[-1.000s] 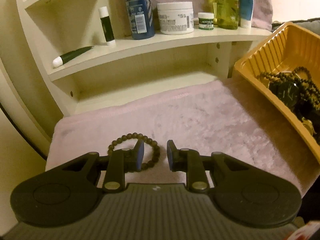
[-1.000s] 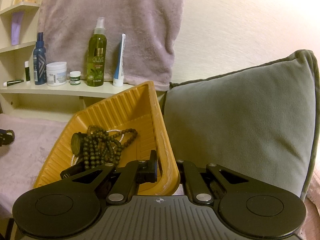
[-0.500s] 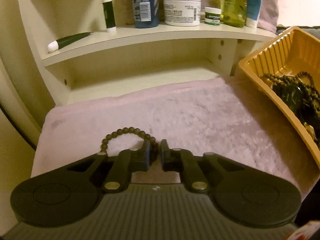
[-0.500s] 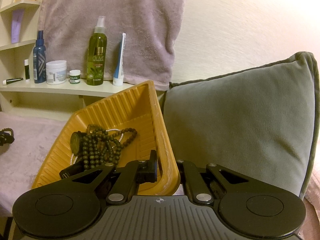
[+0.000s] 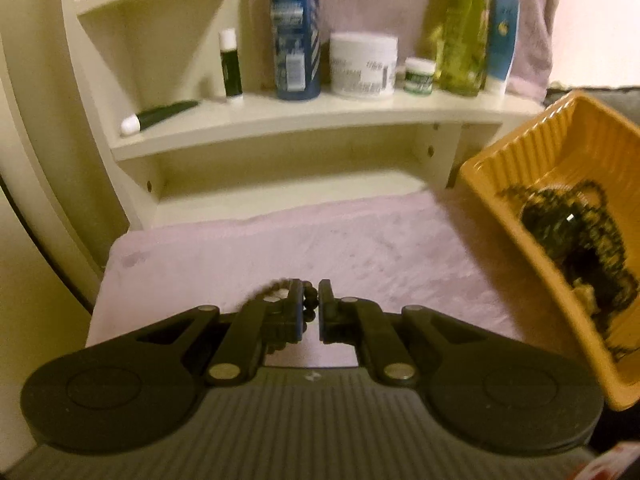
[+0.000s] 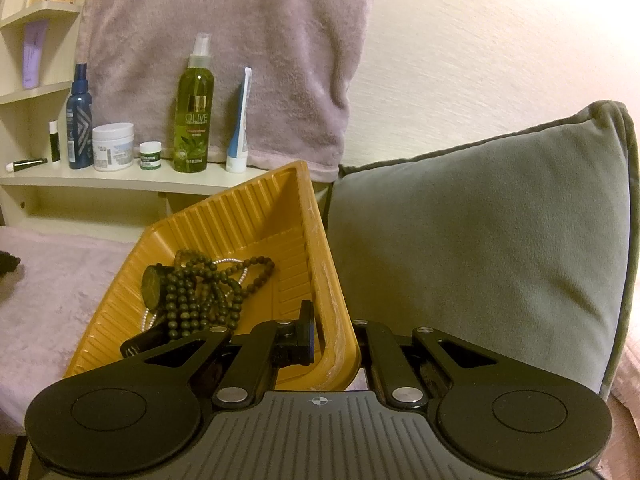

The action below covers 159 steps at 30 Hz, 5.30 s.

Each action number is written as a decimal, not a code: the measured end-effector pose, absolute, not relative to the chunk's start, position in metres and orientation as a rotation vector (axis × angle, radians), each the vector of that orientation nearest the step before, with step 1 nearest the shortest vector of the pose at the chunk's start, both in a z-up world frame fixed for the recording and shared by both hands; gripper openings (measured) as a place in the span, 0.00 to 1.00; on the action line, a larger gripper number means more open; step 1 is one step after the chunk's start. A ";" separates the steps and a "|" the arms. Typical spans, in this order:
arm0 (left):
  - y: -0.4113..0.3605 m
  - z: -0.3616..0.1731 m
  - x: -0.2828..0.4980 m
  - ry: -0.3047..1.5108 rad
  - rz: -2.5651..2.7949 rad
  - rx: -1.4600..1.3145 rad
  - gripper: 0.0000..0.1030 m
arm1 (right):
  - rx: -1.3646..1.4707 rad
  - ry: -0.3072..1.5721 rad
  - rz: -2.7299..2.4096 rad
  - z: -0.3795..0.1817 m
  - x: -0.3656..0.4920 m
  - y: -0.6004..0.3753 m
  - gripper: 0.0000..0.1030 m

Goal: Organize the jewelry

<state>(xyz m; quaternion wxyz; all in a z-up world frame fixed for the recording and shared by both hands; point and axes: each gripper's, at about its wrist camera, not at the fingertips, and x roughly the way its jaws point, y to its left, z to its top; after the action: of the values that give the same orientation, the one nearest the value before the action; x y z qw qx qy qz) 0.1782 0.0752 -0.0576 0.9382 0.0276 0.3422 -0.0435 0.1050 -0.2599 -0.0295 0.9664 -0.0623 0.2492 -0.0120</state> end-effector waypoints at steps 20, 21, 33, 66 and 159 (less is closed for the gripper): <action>-0.016 0.019 0.148 0.586 -0.380 0.000 0.06 | -0.105 0.494 -0.015 -0.027 0.100 -0.259 0.06; -0.023 0.021 0.148 0.584 -0.402 -0.003 0.06 | -0.104 0.494 -0.015 -0.027 0.101 -0.259 0.06; -0.091 0.022 0.149 0.614 -0.610 0.000 0.06 | -0.076 0.503 -0.016 -0.029 0.103 -0.264 0.06; 0.019 -0.008 0.130 0.664 -0.221 -0.085 0.26 | 0.136 0.617 -0.001 -0.068 0.120 -0.310 0.08; 0.001 -0.002 0.002 0.861 0.020 -0.093 0.98 | 0.093 0.865 0.265 -0.006 0.026 -0.220 0.83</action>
<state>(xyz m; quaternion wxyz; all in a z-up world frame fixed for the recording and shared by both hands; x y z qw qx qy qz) 0.0022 0.0007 -0.0025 0.9077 -0.0448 0.4171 0.0097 0.0264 -0.2198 -0.0059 0.8985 0.0448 0.4176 0.1279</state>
